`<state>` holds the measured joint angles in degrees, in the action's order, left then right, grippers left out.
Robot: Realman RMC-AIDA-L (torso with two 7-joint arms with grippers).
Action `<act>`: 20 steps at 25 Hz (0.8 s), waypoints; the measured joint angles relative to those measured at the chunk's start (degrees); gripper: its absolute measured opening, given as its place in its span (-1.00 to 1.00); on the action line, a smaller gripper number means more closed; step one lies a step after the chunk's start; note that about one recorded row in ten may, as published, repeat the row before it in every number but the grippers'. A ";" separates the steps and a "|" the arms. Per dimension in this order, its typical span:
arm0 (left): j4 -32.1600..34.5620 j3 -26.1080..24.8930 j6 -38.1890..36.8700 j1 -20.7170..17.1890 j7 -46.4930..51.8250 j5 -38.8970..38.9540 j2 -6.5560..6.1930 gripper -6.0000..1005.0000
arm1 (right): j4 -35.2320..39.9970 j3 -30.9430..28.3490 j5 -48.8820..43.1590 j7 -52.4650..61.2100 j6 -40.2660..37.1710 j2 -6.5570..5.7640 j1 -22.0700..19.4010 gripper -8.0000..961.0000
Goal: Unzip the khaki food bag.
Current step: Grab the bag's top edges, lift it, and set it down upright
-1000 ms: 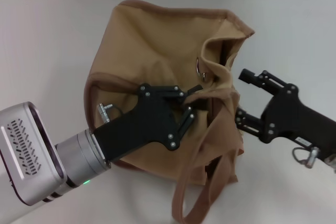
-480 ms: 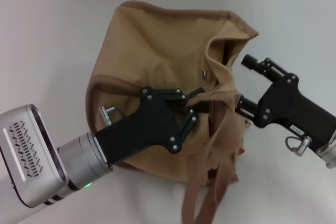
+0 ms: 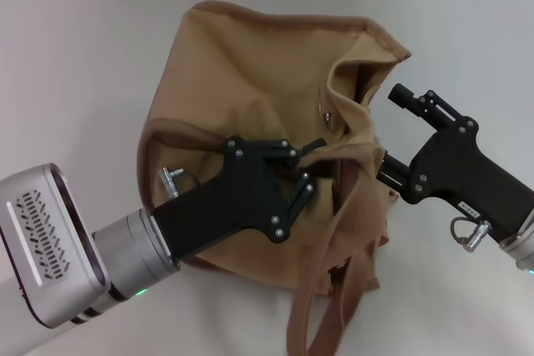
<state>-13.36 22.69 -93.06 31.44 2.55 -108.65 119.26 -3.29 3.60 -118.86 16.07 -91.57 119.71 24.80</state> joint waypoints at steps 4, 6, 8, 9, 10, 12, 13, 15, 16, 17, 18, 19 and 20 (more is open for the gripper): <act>0.00 -0.01 0.04 0.23 0.07 0.00 0.00 -0.84 | -0.92 0.00 -0.02 -2.15 -0.01 0.00 -0.44 0.55; 0.00 -0.02 0.25 0.35 0.08 0.01 0.00 -0.84 | -1.20 0.01 -0.03 -3.03 -0.20 0.00 -0.59 0.51; -0.06 -0.02 0.69 0.58 0.09 0.02 0.01 -0.84 | -1.57 -0.03 -0.06 -4.01 -0.43 0.00 -0.80 0.48; -0.14 -0.02 0.85 0.66 0.09 0.03 0.01 -0.84 | -1.83 -0.10 -0.06 -4.61 -0.47 0.00 -0.89 0.46; -0.23 -0.02 0.93 0.67 0.09 0.03 0.00 -0.84 | -2.68 -0.33 -0.06 -6.41 -0.57 0.00 -1.12 0.44; -0.48 -0.05 1.11 0.71 0.06 0.03 0.01 -0.84 | -3.01 -0.36 -0.06 -7.16 -0.60 0.00 -1.16 0.25; -0.56 -0.07 1.13 0.71 0.02 0.04 0.01 -0.84 | -3.33 -0.36 -0.07 -7.95 -0.62 0.00 -1.20 0.16; -0.61 -0.12 1.20 0.72 -0.05 0.03 0.01 -0.84 | -3.92 -0.09 -0.08 -9.20 -0.63 0.00 -1.21 -0.03; -0.62 -0.12 1.27 0.72 -0.05 0.03 0.01 -0.84 | -3.92 -0.09 -0.08 -9.20 -0.63 0.00 -1.21 -0.08; -0.62 -0.12 1.30 0.72 -0.05 0.03 0.00 -0.84 | -4.08 0.00 -0.07 -9.45 -0.63 0.00 -1.22 -0.13; -0.62 -0.12 1.33 0.73 -0.05 0.03 0.01 -0.84 | -4.21 0.03 -0.08 -9.63 -0.63 0.00 -1.22 -0.18; -0.62 -0.12 1.36 0.73 -0.05 0.03 0.01 -0.84 | -4.29 0.04 -0.10 -9.75 -0.63 0.00 -1.21 -0.23; -0.65 -0.12 1.37 0.72 -0.05 0.02 0.01 -0.84 | -4.29 0.04 -0.14 -9.82 -0.63 0.00 -1.16 -0.28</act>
<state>-14.01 22.56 -91.69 32.17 2.50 -108.63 119.27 -7.57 3.63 -119.00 6.25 -92.19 119.71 23.64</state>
